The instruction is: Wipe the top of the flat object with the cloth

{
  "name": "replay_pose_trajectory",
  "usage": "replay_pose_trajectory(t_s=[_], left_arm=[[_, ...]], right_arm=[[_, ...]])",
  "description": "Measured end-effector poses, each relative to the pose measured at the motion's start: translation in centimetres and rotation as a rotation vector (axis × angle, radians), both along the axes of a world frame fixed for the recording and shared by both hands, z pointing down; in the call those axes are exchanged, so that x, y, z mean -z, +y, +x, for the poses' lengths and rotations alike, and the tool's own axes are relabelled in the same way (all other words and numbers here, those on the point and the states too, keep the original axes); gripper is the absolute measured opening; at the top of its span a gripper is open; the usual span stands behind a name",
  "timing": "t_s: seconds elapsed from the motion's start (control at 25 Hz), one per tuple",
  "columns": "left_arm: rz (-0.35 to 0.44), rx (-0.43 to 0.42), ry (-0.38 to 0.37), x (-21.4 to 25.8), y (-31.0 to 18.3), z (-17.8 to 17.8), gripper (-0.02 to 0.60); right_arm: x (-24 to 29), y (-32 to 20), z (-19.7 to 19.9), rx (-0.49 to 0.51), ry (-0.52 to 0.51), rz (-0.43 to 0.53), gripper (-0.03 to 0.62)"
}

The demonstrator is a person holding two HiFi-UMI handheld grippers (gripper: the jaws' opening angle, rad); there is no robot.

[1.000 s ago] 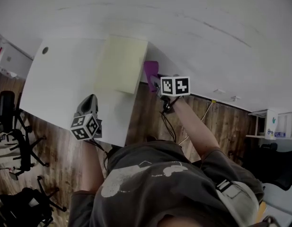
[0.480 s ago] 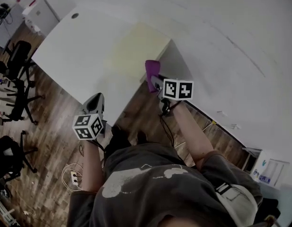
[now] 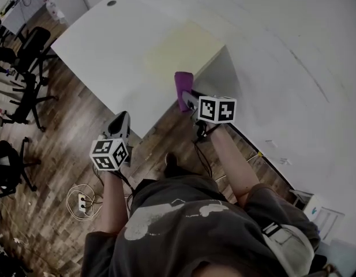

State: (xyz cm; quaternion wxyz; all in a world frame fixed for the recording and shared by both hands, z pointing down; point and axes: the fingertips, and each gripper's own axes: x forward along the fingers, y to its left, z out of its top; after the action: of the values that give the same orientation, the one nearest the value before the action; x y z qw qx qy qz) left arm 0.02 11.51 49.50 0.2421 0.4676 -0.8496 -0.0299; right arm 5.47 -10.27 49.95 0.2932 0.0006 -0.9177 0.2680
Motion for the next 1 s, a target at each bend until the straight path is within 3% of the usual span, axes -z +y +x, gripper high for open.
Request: replay_pose_trajectory(t_s=[0.28,0.64,1.0], left_arm=[[0.031,0.009,-0.013,1.1,4.6,2.9,0.012],[0.074,0.029,-0.009,1.7,9.3,7.7,0.012],[0.095,0.028,-0.021,2.8,11.1,10.5,0.011]], right_arm=[[2.0,4.4,1.8,0.013,-0.028,0.037,0.098],[1.6,8.8,7.6,0.031,-0.010,0.080,0.098],[2.3,10.5,10.1,0.031,-0.005,0.097,0.098]])
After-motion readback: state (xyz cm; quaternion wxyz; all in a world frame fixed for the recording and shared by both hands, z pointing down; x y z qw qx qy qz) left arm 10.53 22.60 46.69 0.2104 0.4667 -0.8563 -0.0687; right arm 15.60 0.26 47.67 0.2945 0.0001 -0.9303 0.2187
